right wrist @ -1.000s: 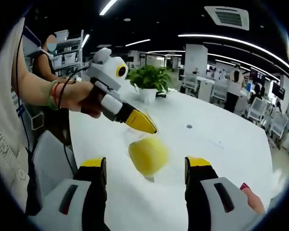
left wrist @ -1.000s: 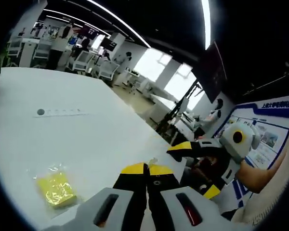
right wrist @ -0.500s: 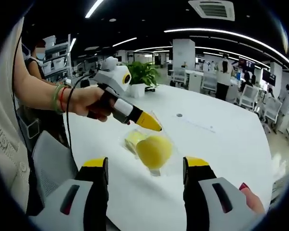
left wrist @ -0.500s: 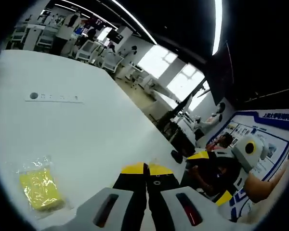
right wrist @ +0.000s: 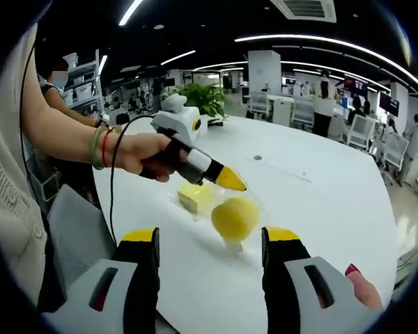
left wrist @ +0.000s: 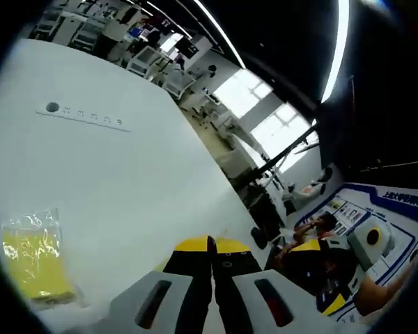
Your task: Compare the silicone blocks by pressing each to a similar depth, holding the contact briefly, and releasing to observe deformation and rebound differences across the visible hardness samples.
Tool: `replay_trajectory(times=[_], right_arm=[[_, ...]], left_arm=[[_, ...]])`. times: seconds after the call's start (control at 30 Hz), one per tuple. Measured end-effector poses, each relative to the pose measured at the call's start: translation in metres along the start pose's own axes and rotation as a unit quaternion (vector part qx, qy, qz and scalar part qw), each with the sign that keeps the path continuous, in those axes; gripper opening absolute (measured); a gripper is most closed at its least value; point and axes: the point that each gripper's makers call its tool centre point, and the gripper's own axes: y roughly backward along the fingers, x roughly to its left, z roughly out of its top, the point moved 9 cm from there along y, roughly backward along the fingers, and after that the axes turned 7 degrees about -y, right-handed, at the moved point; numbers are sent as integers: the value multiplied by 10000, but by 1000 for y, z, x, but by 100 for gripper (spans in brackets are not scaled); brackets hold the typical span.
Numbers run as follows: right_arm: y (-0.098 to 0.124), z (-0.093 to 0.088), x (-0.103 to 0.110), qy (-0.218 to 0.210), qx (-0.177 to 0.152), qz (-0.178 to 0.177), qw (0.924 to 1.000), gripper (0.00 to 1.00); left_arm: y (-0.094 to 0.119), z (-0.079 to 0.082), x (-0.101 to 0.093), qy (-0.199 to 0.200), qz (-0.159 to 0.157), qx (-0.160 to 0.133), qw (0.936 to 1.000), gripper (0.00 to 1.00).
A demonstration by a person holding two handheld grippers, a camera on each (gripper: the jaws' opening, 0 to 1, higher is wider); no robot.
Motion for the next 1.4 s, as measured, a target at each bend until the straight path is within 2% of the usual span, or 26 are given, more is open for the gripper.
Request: replay_trajectory(times=[0.17,0.33,0.43,0.53,0.6,0.7,0.77,0.9,1.07,1.27,1.4], right_arm=[[-1,-1,-4,-38,5,43,10000,54],[-5,-2,-7,-67,23,82,9999,53],[-10,-7,-8,-57,149,138,9998,53],[-13,-10,-10,-165,193,157,9996,53],[-16,-11,-11,-240,215,154,9994,53],[-19,-12,-9,-329,133,221,9991,53],[-22,-15,-10,-328,180,220,9991,52],[-24,-20,-12,-377,269,229,9987,51],[-26,-20,-15,-414,305,205,9985,51],[-28,-20,-15,-454,296,216,9983,50],[-30,-20,-13,-480,281,264,9981,50]], left_arm=[[-6,0,14,345,129,-270,9990,0],[-11,2,35,860,412,-604,9936,0],[-14,2,43,1019,467,-692,9913,0],[-18,1,55,1220,657,-770,9874,0],[-19,0,63,1199,788,-771,9866,0],[-21,-2,75,1265,914,-719,9851,0],[-23,-4,87,1190,1159,-520,9847,0],[-27,-5,100,1115,1317,-280,9846,0],[-30,-7,109,1149,1405,-204,9832,0],[-33,-13,121,976,1897,154,9769,0],[-34,-13,122,967,1932,166,9762,0]])
